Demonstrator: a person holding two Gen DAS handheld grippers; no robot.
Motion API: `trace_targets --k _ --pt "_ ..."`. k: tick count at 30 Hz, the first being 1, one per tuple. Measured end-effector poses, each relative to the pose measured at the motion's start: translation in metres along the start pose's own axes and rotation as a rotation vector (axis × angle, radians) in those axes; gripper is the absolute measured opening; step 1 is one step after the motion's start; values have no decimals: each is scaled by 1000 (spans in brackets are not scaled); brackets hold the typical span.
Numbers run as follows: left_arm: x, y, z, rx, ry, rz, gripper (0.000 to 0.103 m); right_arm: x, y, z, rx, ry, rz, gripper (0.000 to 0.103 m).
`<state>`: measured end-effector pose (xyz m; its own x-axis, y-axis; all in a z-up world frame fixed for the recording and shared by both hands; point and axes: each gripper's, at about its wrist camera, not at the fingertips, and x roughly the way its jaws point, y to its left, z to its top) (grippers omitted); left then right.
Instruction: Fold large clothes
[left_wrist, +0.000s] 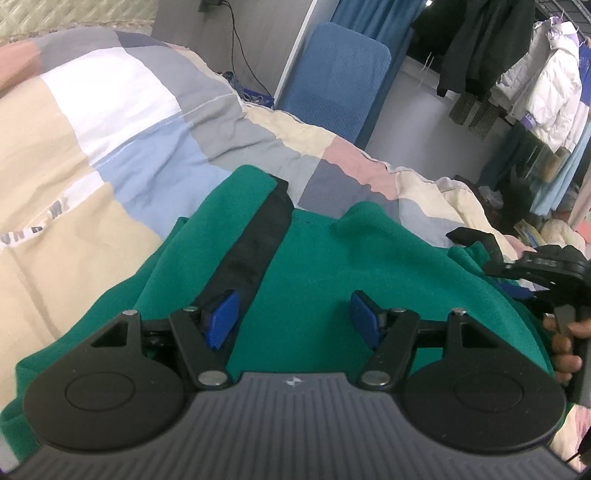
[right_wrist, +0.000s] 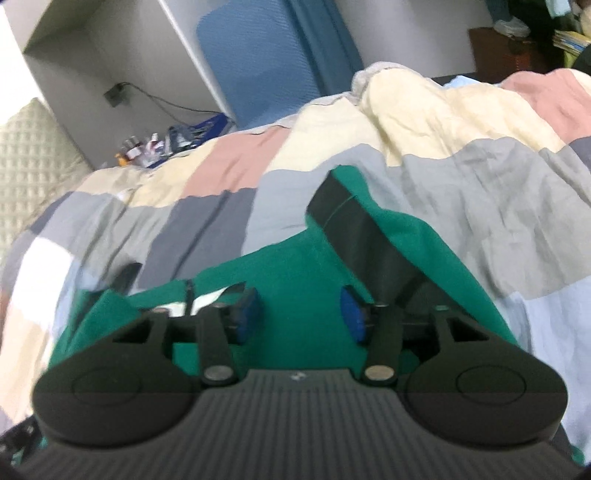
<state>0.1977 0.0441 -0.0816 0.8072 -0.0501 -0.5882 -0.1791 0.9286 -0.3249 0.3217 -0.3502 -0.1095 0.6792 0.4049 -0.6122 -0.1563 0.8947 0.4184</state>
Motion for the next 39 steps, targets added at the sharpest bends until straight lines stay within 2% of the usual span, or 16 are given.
trace_targets --k 2,6,11,15,23,26,28,29,30,31,32,34,36,39 --pt "-4 0 -1 5 0 6 72 -12 5 -5 -36 7 15 69" --pt "-10 -2 -2 29 3 23 72 -34 10 -10 -150 -33 -72 70" --pt "-12 -5 -3 52 -3 42 72 -37 -12 -9 -100 -34 -121 70" --pt "-12 -2 1 77 -31 86 72 -28 -13 -15 -188 -10 -156 70" --pt "4 28 13 14 1 195 72 -21 -21 -19 -159 24 -111 74" --pt "9 37 15 -40 26 166 72 -17 -17 -21 -188 51 -102 65" --pt "13 40 15 -47 40 158 72 -16 -12 -22 -227 62 -109 45" --pt "15 42 15 -53 46 155 72 -17 -10 -22 -245 65 -114 38" --pt "16 42 15 -60 50 151 70 -18 -6 -24 -273 66 -123 24" --pt "16 43 14 -63 51 145 65 -19 -3 -25 -296 65 -131 14" --pt "16 42 14 -64 52 138 60 -22 1 -26 -316 55 -141 11" --pt "14 42 13 -78 50 116 31 -31 2 -23 -304 14 -157 7" --pt "10 42 15 -88 35 106 14 -43 -1 -16 -269 -39 -156 6" --pt "-1 46 19 -131 -7 84 7 -61 -8 -7 -246 -115 -196 6"
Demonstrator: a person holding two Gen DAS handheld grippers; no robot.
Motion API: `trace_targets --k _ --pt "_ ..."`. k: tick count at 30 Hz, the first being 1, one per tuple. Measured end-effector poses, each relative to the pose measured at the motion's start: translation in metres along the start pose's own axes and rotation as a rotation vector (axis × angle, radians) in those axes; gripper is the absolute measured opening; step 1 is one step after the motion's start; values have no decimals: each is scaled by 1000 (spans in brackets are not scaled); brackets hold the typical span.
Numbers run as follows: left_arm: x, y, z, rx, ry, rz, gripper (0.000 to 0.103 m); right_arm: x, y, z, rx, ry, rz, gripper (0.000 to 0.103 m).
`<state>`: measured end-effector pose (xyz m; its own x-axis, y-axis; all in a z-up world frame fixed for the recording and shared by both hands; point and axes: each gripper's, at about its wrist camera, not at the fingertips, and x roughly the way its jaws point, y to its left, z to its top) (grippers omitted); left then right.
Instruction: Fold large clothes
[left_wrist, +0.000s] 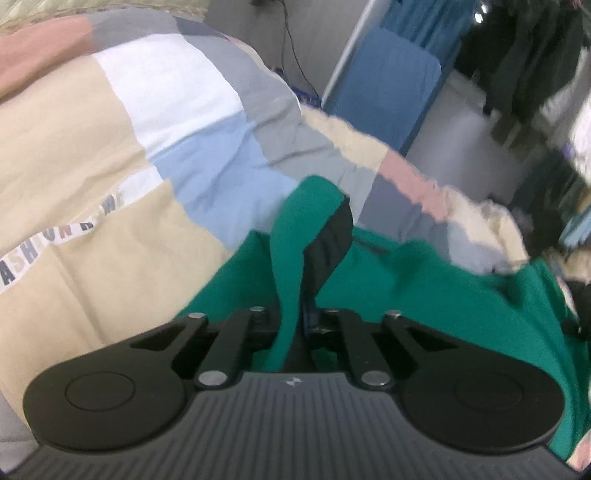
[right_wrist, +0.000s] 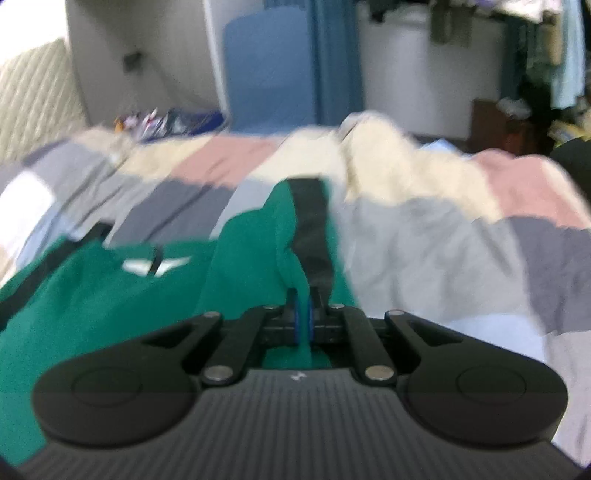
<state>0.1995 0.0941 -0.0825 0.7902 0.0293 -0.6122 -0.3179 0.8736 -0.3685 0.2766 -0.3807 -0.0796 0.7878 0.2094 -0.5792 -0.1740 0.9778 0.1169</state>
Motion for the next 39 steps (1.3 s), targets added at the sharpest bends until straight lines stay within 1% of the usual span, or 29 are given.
trace_targets --k 3,5,7,9,11,13,16,17,18,20,21,22,24,26,28,30,32,34,39 --pt "-12 3 4 -28 -55 0 7 -7 -22 4 55 -32 -58 6" --pt "-17 1 5 -24 -85 15 7 -3 -34 1 82 -19 -96 6" --pt "-15 0 3 -13 -93 38 7 7 -45 -7 96 8 -143 5" --pt "-10 -2 1 13 -80 66 7 20 -52 -16 112 53 -153 5" --pt "-2 -3 -2 31 -42 79 7 35 -54 -25 117 98 -153 5" --pt "9 -3 -6 49 -2 88 8 46 -49 -31 84 112 -166 6" --pt "11 -1 -9 58 4 84 10 47 -43 -36 60 109 -172 7" --pt "10 -1 -9 56 5 80 11 44 -44 -36 66 106 -168 7" --pt "9 0 -9 54 8 72 14 41 -45 -35 77 102 -158 9" --pt "3 0 -9 42 4 74 29 33 -47 -34 97 86 -145 9" --pt "-1 0 -9 39 6 80 47 25 -46 -32 110 71 -136 10" --pt "-5 -2 -9 47 8 87 57 19 -45 -31 121 60 -128 11" --pt "-19 -7 -11 69 -8 88 58 5 -45 -27 146 46 -108 13" --pt "-37 -11 -14 74 -31 70 60 -15 -41 -24 168 33 -78 13" --pt "-56 -18 -17 79 -49 51 64 -33 -35 -23 164 16 -59 13" --pt "-76 -26 -25 96 -64 38 65 -52 -25 -24 152 -3 -34 13" --pt "-92 -33 -32 106 -66 8 65 -71 -11 -27 137 -6 -8 13" --pt "-108 -38 -40 93 -62 -36 65 -89 1 -31 134 -19 21 13" --pt "-137 -54 -63 99 -56 -104 68 -124 25 -47 192 -6 128 14"
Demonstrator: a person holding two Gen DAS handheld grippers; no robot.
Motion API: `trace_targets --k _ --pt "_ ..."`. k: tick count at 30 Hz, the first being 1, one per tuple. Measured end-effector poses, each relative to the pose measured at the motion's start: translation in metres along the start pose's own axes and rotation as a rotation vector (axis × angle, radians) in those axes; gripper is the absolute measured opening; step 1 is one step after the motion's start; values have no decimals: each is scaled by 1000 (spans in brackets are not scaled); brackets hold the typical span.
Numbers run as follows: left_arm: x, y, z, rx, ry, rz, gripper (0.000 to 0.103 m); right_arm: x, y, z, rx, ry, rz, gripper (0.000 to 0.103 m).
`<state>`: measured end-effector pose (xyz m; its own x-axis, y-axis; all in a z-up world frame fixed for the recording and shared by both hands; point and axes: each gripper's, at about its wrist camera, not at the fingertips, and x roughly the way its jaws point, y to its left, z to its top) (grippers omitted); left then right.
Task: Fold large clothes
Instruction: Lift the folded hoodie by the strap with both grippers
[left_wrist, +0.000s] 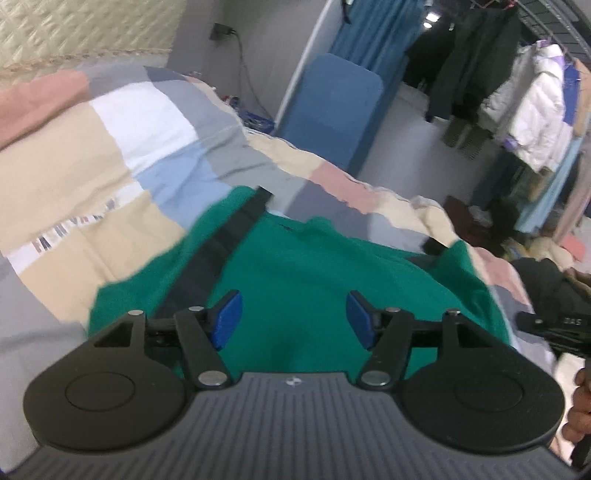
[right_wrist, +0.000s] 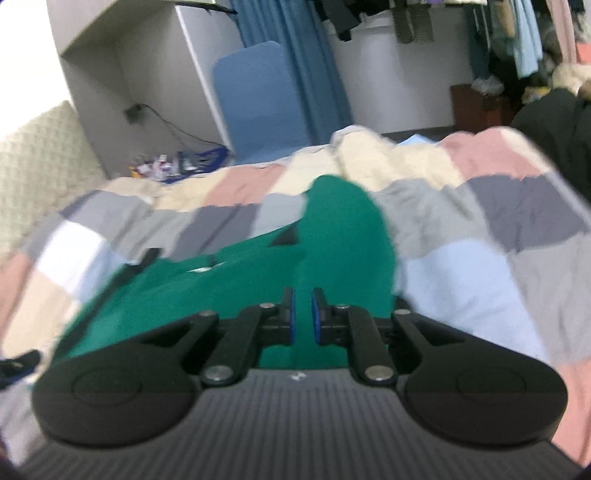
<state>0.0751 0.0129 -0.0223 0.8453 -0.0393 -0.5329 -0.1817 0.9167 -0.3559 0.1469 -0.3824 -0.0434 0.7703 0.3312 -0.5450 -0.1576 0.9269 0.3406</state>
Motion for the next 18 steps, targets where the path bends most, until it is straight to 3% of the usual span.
trace_targets --k 1,3,4,10,11,13,18 --pt "-3 -3 -6 -3 9 -10 68 -5 4 -6 14 8 22 15" --pt "-3 -6 -15 -9 37 -27 69 -12 8 -15 39 29 69 48" --pt "-2 -8 -18 -8 52 -34 69 -15 10 -20 54 38 94 53" --pt "14 3 -25 -85 133 -66 70 -20 15 -33 167 93 173 53" --pt "16 5 -25 -104 143 -68 71 -20 14 -37 190 103 178 57" --pt "21 13 -25 -161 171 -75 75 -14 10 -45 266 129 207 86" --pt "34 34 -27 -352 273 -155 83 15 -1 -65 466 243 303 87"
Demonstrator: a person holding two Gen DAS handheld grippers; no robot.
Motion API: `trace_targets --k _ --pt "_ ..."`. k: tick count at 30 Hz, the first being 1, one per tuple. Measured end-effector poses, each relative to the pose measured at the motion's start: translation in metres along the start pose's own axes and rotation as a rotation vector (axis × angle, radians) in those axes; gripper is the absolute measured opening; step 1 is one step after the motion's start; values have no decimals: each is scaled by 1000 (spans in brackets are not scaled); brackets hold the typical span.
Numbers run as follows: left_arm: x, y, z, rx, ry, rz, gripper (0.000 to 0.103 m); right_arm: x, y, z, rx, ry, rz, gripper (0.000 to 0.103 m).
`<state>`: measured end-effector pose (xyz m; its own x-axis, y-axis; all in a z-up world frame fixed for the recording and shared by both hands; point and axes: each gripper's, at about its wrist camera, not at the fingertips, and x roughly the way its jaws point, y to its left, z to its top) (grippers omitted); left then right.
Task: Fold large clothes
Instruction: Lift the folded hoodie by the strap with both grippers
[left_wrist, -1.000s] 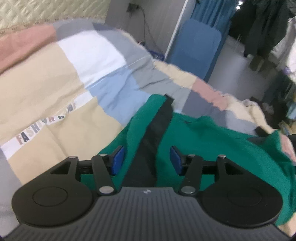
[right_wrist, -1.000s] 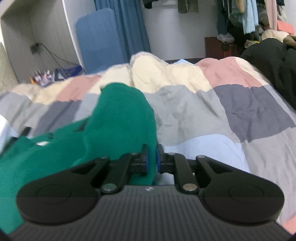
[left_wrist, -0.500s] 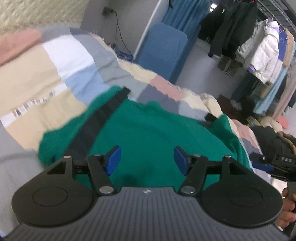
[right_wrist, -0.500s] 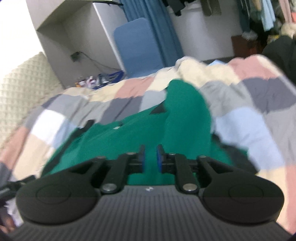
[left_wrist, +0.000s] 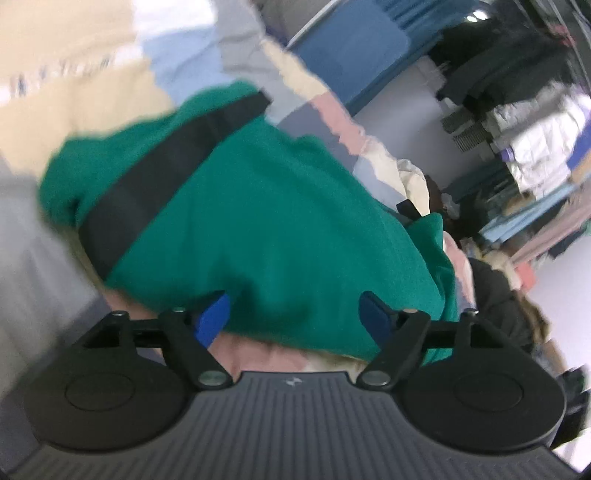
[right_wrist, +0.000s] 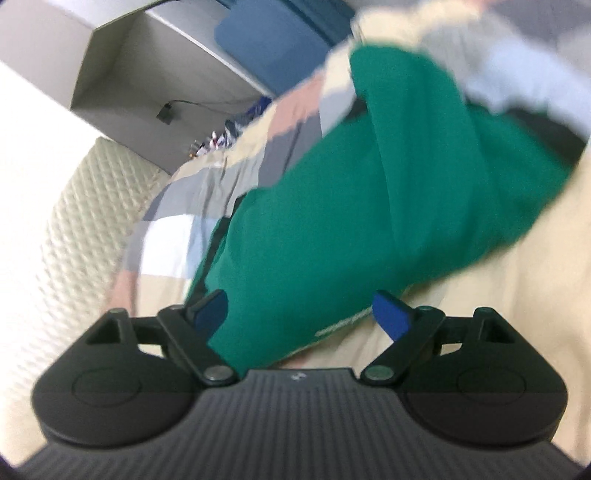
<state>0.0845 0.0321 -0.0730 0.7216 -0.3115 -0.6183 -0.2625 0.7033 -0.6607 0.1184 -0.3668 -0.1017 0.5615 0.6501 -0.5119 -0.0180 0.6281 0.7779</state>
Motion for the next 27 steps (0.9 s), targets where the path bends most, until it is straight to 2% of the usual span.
trace_targets --k 4,7,9,12,14,17,21,23,24,25,26,27 --pt "19 21 1 -146 80 -34 88 18 -27 -2 138 13 -9 88" --pt "35 41 0 -272 132 -69 91 26 -52 -3 293 -24 15 88" --pt "44 55 0 -365 149 -95 91 27 -58 -2 342 -57 46 89" --pt "49 80 1 -554 112 -161 91 26 -61 3 394 -109 103 89" --pt "49 91 4 -616 59 -196 91 23 -65 8 434 -142 131 89" --pt "56 95 8 -640 35 -226 90 24 -63 10 430 -136 128 89" --pt "70 82 10 -558 17 -195 88 34 -59 11 333 -125 61 89" --pt "73 73 14 -511 -4 -168 79 41 -58 15 282 -132 38 87" --pt "72 69 16 -480 -10 -145 68 43 -57 18 267 -127 31 83" --pt "71 65 17 -448 -13 -122 54 43 -55 19 246 -122 24 75" --pt "69 62 19 -413 -15 -112 47 40 -53 20 223 -122 20 70" --pt "64 59 21 -379 -26 -113 37 36 -51 20 197 -122 15 57"
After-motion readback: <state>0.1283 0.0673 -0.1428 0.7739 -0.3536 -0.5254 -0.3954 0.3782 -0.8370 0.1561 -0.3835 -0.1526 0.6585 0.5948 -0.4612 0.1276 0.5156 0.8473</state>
